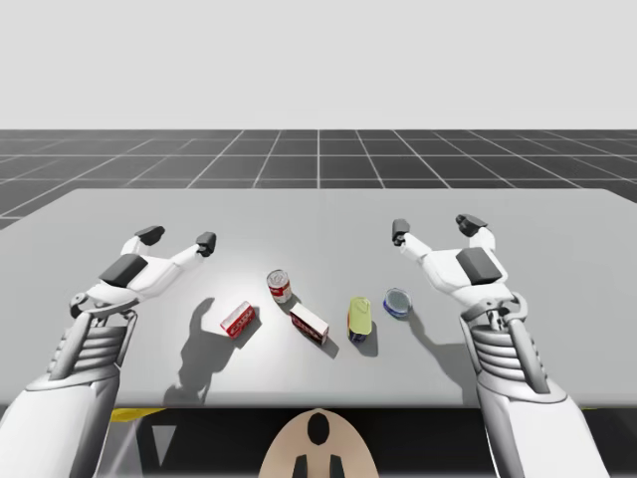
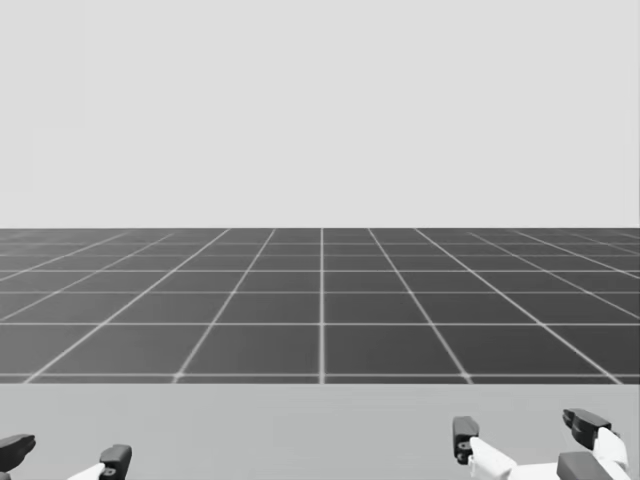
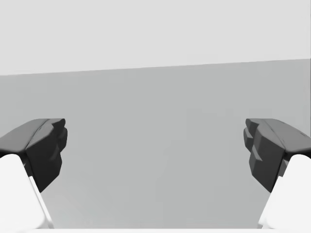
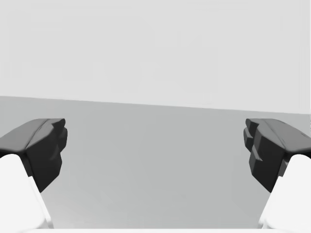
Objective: Grasp the soup can and hold it up.
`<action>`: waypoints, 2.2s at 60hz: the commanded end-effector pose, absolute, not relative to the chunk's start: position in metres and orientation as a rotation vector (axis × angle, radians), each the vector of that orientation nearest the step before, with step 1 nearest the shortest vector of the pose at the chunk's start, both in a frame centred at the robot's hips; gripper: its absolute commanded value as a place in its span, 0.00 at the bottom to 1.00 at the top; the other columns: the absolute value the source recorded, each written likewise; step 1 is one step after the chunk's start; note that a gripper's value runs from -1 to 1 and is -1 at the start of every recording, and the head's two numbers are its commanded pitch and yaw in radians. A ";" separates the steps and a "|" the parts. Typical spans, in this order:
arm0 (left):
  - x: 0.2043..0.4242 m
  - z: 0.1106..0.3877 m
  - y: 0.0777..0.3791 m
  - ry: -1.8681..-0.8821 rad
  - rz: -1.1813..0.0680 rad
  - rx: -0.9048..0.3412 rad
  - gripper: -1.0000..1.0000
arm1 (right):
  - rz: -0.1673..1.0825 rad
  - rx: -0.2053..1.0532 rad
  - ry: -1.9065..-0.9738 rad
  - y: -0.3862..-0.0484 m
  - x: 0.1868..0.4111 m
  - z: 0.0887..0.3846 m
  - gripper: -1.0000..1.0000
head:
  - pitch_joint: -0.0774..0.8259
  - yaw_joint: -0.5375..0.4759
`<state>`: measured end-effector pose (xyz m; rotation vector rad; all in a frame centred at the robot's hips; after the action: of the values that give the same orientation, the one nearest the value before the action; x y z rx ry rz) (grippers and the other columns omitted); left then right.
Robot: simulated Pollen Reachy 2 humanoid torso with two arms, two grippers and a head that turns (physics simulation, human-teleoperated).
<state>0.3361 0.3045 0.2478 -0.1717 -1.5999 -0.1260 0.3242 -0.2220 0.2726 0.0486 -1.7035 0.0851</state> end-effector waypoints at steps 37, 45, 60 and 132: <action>0.336 0.249 0.306 -1.608 -0.135 -0.158 0.00 | 0.092 -0.019 -1.708 -0.222 0.325 0.273 0.00 | 0.56 0.59; 0.336 0.249 0.305 -1.605 -0.138 -0.158 0.00 | 0.098 -0.020 -1.705 -0.222 0.325 0.274 0.00 | 0.65 0.61; 0.335 0.250 0.304 -1.608 -0.148 -0.161 0.00 | 0.110 -0.018 -1.703 -0.222 0.324 0.273 0.00 | 0.76 0.66; 0.311 0.226 0.228 -1.033 -0.634 -0.472 0.00 | 0.098 -0.012 -1.693 -0.224 0.328 0.271 0.00 | 0.77 0.69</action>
<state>0.3022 0.2402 0.2356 -0.4449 -1.0795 -0.5929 0.3275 -0.2235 0.2701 -0.0140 -1.6922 0.1001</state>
